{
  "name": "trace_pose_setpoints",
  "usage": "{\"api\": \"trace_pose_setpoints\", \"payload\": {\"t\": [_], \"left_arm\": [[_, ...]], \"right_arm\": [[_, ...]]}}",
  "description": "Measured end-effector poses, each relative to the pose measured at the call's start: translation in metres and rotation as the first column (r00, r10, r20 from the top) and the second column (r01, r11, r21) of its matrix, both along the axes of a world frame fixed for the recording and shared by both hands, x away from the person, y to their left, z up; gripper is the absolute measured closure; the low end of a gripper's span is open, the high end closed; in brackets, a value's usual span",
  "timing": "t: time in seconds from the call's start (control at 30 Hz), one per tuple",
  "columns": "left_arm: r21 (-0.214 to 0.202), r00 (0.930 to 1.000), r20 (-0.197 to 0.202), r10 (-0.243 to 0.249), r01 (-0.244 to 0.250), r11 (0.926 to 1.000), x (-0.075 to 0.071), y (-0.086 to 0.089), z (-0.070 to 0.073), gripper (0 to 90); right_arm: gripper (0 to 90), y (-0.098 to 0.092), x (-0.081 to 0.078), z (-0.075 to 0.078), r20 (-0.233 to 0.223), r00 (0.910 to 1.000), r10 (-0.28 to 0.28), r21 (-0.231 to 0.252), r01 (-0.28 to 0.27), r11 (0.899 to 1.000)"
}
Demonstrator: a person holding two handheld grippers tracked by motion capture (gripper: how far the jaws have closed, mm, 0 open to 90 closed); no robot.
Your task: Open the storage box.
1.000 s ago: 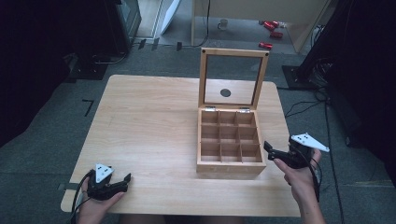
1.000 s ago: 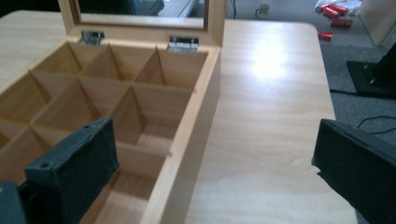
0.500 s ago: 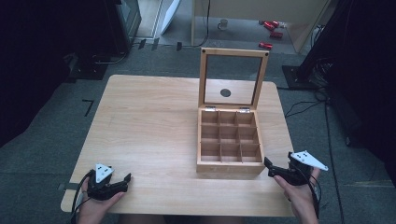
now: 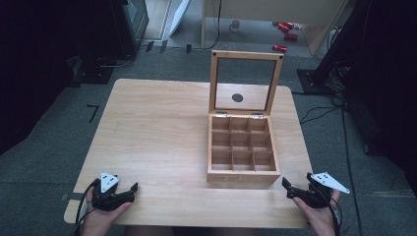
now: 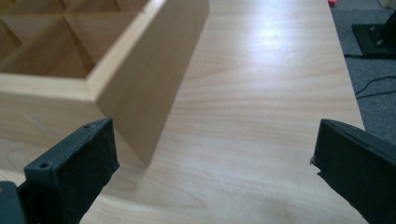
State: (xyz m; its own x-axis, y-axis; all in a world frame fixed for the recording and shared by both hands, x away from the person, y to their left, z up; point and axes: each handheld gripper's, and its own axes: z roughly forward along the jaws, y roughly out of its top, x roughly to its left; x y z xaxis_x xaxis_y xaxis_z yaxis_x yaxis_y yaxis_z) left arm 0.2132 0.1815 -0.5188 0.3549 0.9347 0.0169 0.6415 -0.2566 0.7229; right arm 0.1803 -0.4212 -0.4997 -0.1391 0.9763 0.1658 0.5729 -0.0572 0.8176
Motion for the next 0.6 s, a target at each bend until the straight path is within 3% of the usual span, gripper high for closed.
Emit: {"api": "trace_pose_setpoints", "payload": {"t": [0.6], "left_arm": [[-0.001,1.0,0.001,0.002,-0.002,1.0,0.0,0.0,0.0,20.2]], "right_arm": [[0.0,-0.018,-0.015,-0.02,-0.061,0.9979,-0.022,-0.047,0.019,0.999]]}}
